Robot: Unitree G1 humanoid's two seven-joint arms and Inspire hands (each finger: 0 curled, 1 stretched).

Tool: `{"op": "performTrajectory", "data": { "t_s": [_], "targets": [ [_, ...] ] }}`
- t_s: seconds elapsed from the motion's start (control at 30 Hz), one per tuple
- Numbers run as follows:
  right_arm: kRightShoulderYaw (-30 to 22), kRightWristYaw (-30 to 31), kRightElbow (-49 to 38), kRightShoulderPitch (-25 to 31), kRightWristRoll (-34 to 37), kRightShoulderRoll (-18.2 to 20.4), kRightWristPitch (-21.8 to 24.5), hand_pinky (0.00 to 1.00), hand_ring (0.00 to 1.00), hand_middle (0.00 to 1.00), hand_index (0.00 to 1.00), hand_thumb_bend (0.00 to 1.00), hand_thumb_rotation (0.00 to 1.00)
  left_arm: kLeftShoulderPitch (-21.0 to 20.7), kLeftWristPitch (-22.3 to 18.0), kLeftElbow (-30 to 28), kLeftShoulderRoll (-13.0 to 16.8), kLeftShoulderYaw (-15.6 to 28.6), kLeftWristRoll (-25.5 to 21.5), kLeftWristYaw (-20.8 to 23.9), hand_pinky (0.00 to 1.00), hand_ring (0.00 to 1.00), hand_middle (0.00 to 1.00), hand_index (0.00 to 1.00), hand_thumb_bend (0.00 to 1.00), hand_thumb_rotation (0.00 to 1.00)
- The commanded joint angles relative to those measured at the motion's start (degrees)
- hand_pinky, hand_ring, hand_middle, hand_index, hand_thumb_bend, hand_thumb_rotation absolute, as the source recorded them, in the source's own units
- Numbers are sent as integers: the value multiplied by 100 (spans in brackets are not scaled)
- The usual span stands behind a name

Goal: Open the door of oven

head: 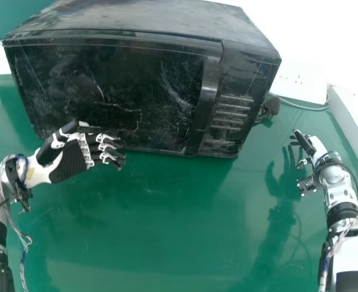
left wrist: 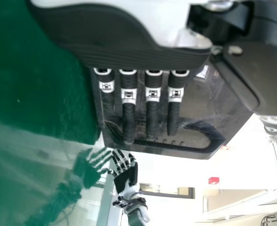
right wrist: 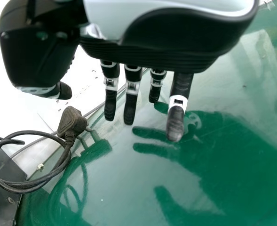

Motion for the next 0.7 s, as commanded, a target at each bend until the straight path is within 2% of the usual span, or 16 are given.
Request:
{"op": "performTrajectory", "data": {
  "t_s": [0.0,0.13,0.23,0.27,0.33,0.37,0.4,0.47,0.53,0.57,0.63,0.67],
  "targets": [
    [138,413,384,649,-106,340,428,70,74,75,79,53,47,193,39,-143,-82,78,-105,-36,52,65,74,74,100,77],
    [167,312,384,638,-124,349,449,74,78,79,80,53,47,284,-5,-295,-141,128,-155,47,50,66,74,75,100,79],
    [99,295,382,640,-50,362,462,67,72,75,80,53,41,376,3,-520,-178,156,-162,165,49,67,76,75,100,78],
    [147,314,378,658,-98,350,401,65,71,73,80,52,44,414,24,-617,-183,162,-166,201,49,68,77,76,100,79],
    [245,382,378,659,-188,325,356,72,76,76,79,53,48,495,124,-844,-190,163,-186,274,50,69,78,77,100,78],
    [126,336,384,655,-73,340,412,75,78,78,79,53,50,529,108,-934,-200,162,-195,295,50,69,79,78,100,78],
    [56,325,384,650,-3,350,445,75,77,77,78,55,44,570,82,-1032,-218,163,-209,333,50,69,79,79,100,80],
    [14,316,384,642,37,364,485,71,75,76,79,54,41,641,68,-1200,-242,159,-254,388,49,70,81,80,100,82],
    [136,325,381,640,-86,355,456,72,76,78,80,55,43,702,172,-1374,-250,145,-303,441,48,71,82,81,100,82],
    [26,352,386,636,24,361,507,73,77,79,80,54,46,727,274,-1462,-250,136,-340,467,48,71,83,81,100,82],
    [41,310,389,639,8,362,526,76,79,79,80,54,40,779,458,-1635,-255,127,-402,524,48,72,84,82,100,80],
    [117,280,386,648,-66,357,487,73,78,79,79,56,44,805,542,-1725,-257,125,-429,548,48,73,84,83,100,80]
  ]
}}
